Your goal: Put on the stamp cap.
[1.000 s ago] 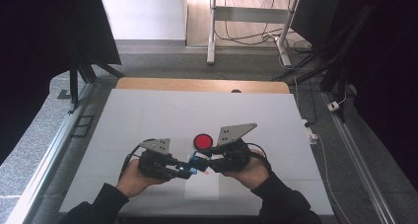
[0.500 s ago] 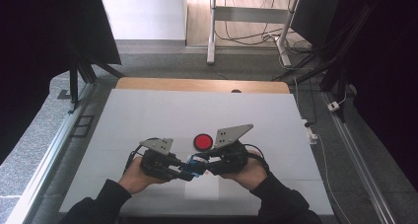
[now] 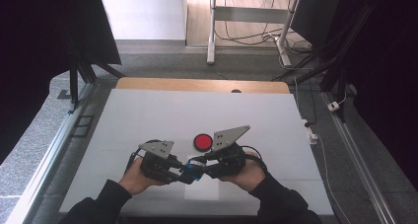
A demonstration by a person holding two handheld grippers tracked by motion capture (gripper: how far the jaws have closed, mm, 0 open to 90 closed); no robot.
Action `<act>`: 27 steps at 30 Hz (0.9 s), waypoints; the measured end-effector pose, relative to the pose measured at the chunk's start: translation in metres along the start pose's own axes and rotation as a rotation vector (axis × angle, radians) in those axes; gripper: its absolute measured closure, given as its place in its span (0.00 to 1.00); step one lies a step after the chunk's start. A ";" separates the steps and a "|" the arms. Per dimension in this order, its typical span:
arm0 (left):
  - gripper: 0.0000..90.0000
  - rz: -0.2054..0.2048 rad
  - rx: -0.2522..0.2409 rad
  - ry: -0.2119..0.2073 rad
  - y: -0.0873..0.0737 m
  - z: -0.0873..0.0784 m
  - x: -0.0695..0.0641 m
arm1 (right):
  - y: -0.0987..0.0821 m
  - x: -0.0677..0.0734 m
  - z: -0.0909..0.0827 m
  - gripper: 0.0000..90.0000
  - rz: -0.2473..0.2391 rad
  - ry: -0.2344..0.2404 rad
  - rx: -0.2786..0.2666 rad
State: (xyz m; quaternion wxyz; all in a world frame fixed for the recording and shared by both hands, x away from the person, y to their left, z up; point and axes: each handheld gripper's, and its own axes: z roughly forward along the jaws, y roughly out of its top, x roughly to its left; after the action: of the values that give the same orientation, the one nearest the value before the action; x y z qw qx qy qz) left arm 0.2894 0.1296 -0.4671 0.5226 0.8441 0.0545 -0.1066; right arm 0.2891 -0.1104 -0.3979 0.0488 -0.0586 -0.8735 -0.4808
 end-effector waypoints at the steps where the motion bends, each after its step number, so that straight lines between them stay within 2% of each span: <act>1: 0.76 0.003 -0.002 0.000 0.000 0.000 0.000 | 0.000 0.000 0.000 0.79 0.004 0.002 -0.006; 9: 0.77 0.050 -0.044 -0.008 0.002 -0.005 -0.005 | -0.001 -0.002 -0.002 0.79 0.040 0.044 -0.052; 14: 0.77 0.056 -0.045 -0.002 0.002 -0.006 -0.005 | -0.001 -0.002 -0.002 0.79 0.045 0.050 -0.072; 18: 0.76 0.054 -0.042 0.007 0.001 -0.005 -0.004 | -0.002 -0.003 -0.002 0.79 0.046 0.047 -0.070; 22: 0.75 0.041 -0.026 0.019 0.000 -0.003 -0.003 | -0.003 -0.002 0.000 0.79 0.021 0.026 -0.046; 27: 0.69 0.018 -0.004 0.066 -0.002 -0.002 -0.004 | -0.004 -0.002 0.000 0.79 0.013 -0.005 -0.029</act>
State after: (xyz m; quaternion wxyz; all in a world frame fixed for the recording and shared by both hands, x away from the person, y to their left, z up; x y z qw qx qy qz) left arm 0.2855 0.1321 -0.4671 0.5229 0.8467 0.0643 -0.0741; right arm 0.2905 -0.1122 -0.4016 0.0488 -0.0664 -0.8661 -0.4930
